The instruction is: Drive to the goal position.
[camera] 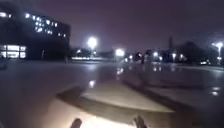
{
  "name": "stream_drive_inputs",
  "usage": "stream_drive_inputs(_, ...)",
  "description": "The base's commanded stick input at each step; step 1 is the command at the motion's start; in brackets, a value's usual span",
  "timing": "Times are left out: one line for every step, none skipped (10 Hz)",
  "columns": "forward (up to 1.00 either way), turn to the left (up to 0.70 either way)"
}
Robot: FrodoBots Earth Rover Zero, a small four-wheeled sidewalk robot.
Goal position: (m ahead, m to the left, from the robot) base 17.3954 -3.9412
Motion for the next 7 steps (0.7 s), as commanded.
stream_drive_inputs(1.0, 0.0)
stream_drive_inputs(1.0, 0.0)
stream_drive_inputs(1.0, 0.0)
stream_drive_inputs(1.0, 0.0)
stream_drive_inputs(1.0, 0.0)
stream_drive_inputs(1.0, -0.08)
stream_drive_inputs(1.0, -0.4)
